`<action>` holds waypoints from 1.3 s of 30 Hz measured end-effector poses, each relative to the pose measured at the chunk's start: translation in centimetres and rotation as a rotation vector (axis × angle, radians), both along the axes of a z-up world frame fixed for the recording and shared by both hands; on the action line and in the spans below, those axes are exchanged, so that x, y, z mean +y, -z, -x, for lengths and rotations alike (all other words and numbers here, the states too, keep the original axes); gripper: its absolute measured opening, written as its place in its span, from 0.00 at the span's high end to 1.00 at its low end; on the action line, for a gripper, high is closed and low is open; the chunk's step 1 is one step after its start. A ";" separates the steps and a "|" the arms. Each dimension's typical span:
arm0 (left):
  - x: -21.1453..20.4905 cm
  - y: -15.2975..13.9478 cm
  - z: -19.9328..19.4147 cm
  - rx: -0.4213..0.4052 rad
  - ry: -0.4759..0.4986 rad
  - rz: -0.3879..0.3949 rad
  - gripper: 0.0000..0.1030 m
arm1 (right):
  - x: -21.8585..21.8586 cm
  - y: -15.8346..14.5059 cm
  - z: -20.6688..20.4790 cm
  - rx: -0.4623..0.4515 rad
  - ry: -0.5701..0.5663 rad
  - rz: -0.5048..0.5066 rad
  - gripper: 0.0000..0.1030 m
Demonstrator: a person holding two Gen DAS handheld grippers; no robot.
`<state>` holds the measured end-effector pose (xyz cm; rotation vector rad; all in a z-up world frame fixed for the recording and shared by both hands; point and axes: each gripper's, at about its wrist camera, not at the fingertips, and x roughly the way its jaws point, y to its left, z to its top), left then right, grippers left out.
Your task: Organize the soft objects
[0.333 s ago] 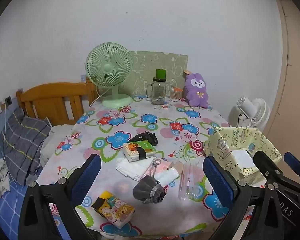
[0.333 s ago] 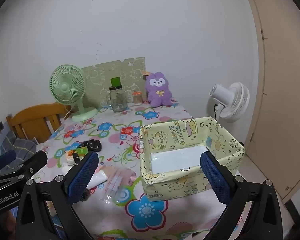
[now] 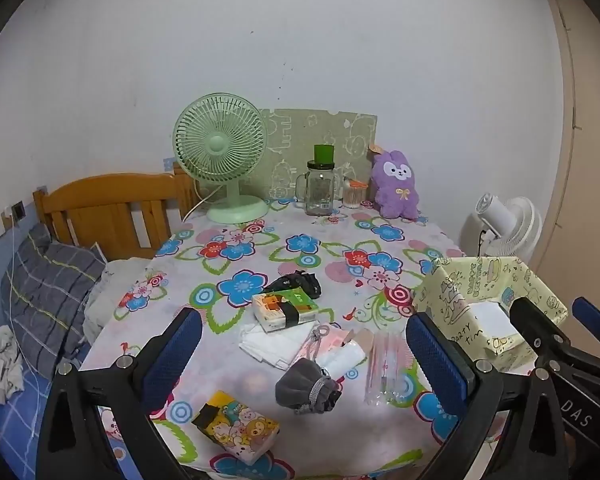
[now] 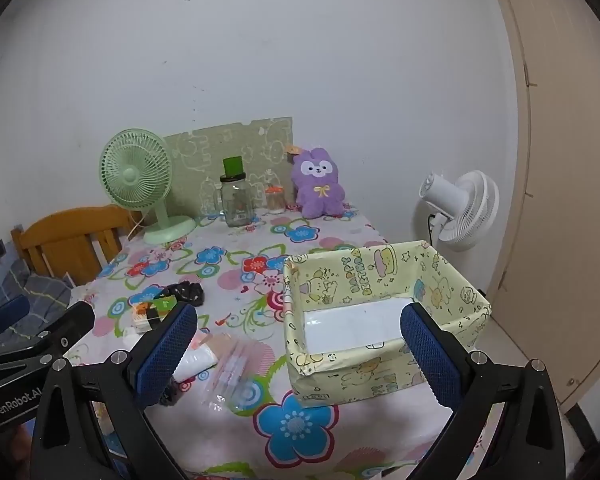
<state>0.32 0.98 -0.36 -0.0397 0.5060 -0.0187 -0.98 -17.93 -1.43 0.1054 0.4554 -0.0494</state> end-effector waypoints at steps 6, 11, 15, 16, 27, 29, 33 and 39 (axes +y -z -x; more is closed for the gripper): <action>-0.1 0.0 -0.4 0.004 0.021 0.014 0.00 | 2.1 -0.1 -0.1 -0.006 0.021 0.041 0.00; -0.6 0.0 -0.5 0.009 0.021 -0.001 0.00 | 1.7 -0.1 -0.5 -0.002 0.031 0.035 0.00; -0.7 -0.1 -0.6 0.002 0.003 -0.014 0.00 | 1.7 -0.2 -0.5 -0.003 0.032 0.040 0.00; -0.7 -0.2 -0.6 0.001 0.004 -0.015 0.00 | 1.7 -0.2 -0.5 -0.003 0.032 0.043 0.00; -0.7 -0.3 -1.0 0.004 -0.004 -0.013 0.00 | 1.8 -0.4 -0.7 -0.006 0.027 0.052 0.00; -0.8 -0.3 -1.2 0.009 -0.001 -0.012 0.00 | 1.8 -0.4 -0.7 -0.002 0.030 0.055 0.00; -1.1 -0.2 -1.4 0.008 0.009 -0.009 0.00 | 1.7 -0.5 -0.7 -0.001 0.037 0.053 0.00; -1.1 -0.1 -1.4 0.001 0.007 -0.008 0.00 | 1.6 -0.6 -0.7 0.002 0.038 0.053 0.00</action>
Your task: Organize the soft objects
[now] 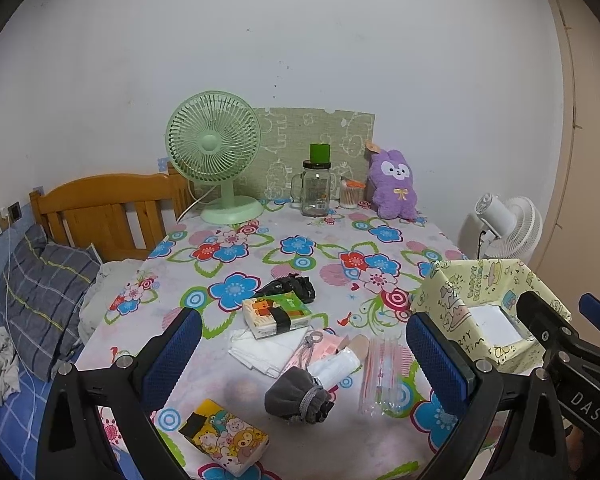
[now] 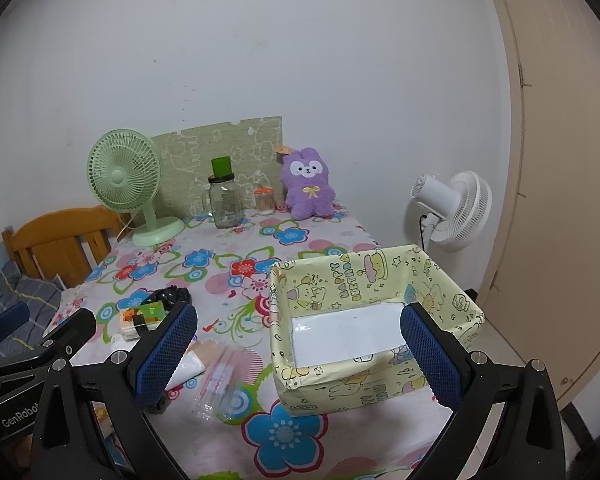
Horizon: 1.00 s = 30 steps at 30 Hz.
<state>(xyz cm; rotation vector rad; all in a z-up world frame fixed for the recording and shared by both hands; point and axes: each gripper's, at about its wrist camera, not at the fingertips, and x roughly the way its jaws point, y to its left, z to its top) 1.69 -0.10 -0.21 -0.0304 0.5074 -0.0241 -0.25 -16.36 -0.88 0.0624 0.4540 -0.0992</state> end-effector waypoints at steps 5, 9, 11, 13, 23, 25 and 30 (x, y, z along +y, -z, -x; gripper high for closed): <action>0.1 0.1 -0.1 0.000 -0.002 0.001 0.00 | 0.2 -0.1 -0.1 -0.002 0.001 0.009 0.00; 0.0 0.4 -0.1 0.006 -0.005 -0.002 0.01 | 0.1 -0.1 -0.2 0.002 -0.008 0.009 0.00; -0.1 0.4 -0.1 0.005 -0.004 -0.004 0.01 | 0.1 -0.1 -0.2 0.004 -0.010 0.009 0.00; -0.1 0.4 -0.1 0.004 -0.003 -0.002 0.01 | 0.1 -0.1 -0.2 0.003 -0.008 0.010 0.00; -0.3 0.4 0.0 0.002 -0.010 -0.014 0.01 | 0.2 -0.1 -0.2 -0.001 -0.010 0.010 0.00; -0.3 0.4 0.0 0.002 -0.009 -0.013 0.01 | 0.2 -0.2 -0.2 0.000 -0.009 0.012 0.00; -0.3 0.4 0.0 0.001 -0.008 -0.015 0.01 | 0.1 -0.2 -0.2 -0.003 -0.004 0.014 0.00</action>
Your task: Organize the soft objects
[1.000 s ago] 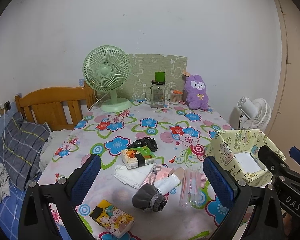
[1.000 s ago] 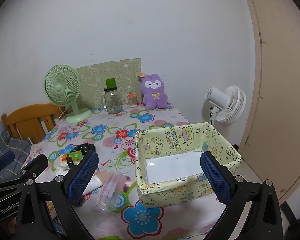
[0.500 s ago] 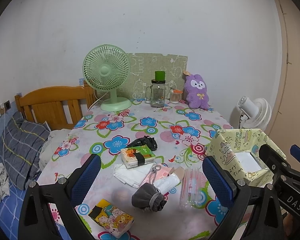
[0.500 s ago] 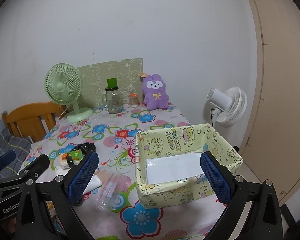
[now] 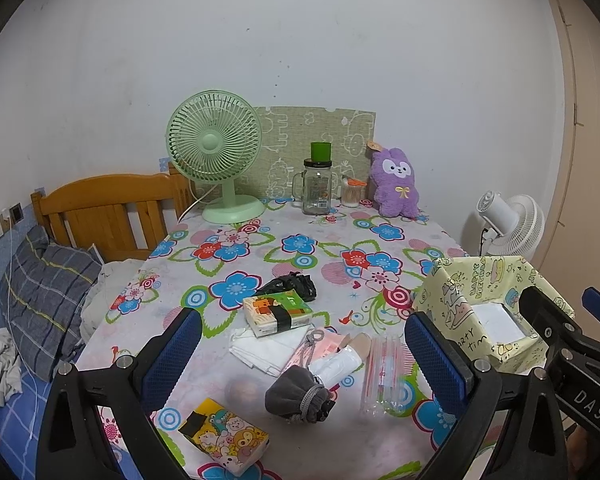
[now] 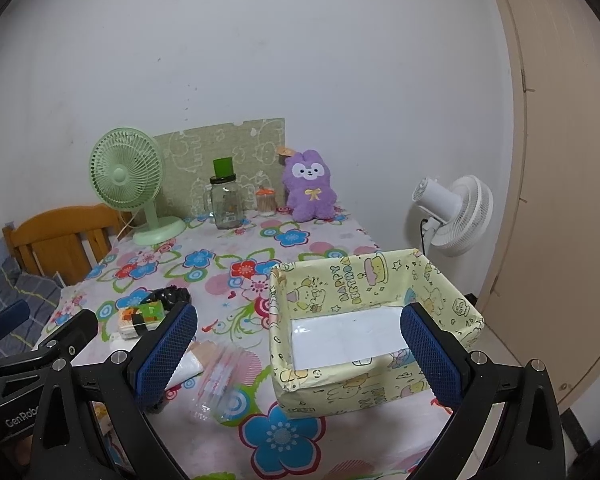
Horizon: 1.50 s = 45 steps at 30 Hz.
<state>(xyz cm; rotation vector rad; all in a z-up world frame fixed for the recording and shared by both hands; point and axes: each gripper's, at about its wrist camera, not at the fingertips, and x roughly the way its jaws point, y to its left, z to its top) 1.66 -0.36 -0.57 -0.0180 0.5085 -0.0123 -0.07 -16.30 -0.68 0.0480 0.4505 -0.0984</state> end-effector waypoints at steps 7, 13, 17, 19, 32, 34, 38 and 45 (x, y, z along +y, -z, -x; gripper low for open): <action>0.1 -0.1 0.0 0.002 -0.002 -0.003 0.01 | 0.0 0.0 0.0 0.000 0.000 -0.002 0.00; 0.2 -0.2 0.1 0.000 -0.006 -0.004 0.01 | 0.0 0.1 -0.1 0.006 0.001 -0.010 0.00; 0.4 -0.1 0.2 0.000 -0.018 0.000 0.02 | 0.2 0.2 0.0 0.006 -0.004 -0.015 0.00; 0.5 0.0 0.3 0.002 -0.019 -0.001 0.03 | 0.4 0.2 0.1 0.004 -0.005 -0.010 0.00; 2.4 1.8 1.0 0.028 -0.031 -0.005 0.09 | 2.7 1.1 0.5 -0.013 -0.050 -0.024 0.01; 2.7 2.3 1.0 0.034 -0.029 -0.007 0.09 | 3.1 1.4 0.5 -0.007 -0.056 -0.024 0.02; 3.2 3.4 1.3 0.052 -0.004 -0.011 0.08 | 3.8 2.3 0.6 0.003 -0.062 -0.036 0.03; 3.9 5.5 1.2 0.097 0.007 -0.037 0.07 | 5.6 4.0 0.4 0.023 -0.084 -0.050 0.04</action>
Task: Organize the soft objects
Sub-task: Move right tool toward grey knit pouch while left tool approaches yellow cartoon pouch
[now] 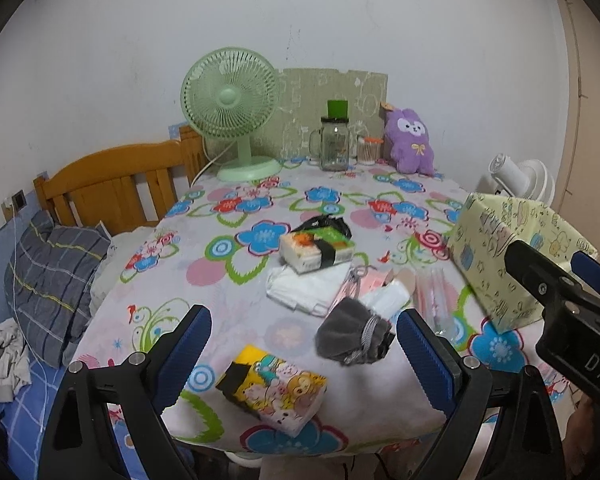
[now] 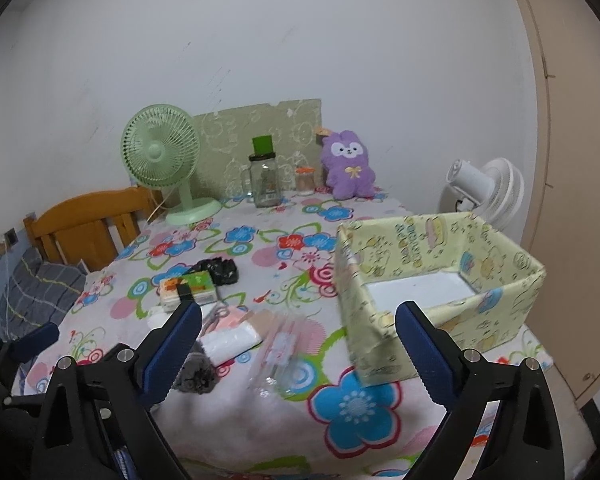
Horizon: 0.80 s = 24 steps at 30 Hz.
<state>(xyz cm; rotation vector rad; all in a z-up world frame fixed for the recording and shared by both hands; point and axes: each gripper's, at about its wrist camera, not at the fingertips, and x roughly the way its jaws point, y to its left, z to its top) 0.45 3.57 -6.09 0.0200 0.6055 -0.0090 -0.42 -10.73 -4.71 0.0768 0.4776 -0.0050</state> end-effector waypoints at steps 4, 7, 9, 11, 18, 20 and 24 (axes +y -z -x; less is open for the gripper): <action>0.5 1.2 0.0 0.010 0.019 0.005 0.05 | 0.9 1.0 -0.4 0.014 -0.011 -0.020 0.04; 0.8 2.0 -0.2 0.024 0.028 0.003 0.05 | 1.6 1.7 -0.7 0.024 -0.022 -0.021 0.04; 1.0 2.5 -0.2 0.032 0.030 0.007 0.05 | 2.1 2.1 -0.8 0.026 -0.025 -0.016 0.04; 1.2 3.1 -0.3 0.045 0.031 0.012 0.04 | 2.4 2.5 -1.0 0.031 -0.023 -0.019 0.04; 1.9 4.8 -0.9 0.076 0.015 -0.006 0.04 | 3.6 3.9 -1.5 0.053 -0.041 -0.018 0.04; 2.0 5.3 -1.1 0.089 0.023 -0.015 0.05 | 4.1 4.3 -1.8 0.064 -0.054 -0.015 0.04; 2.2 6.2 -1.5 0.107 0.020 -0.024 0.05 | 5.2 4.9 -2.1 0.075 -0.070 -0.003 0.04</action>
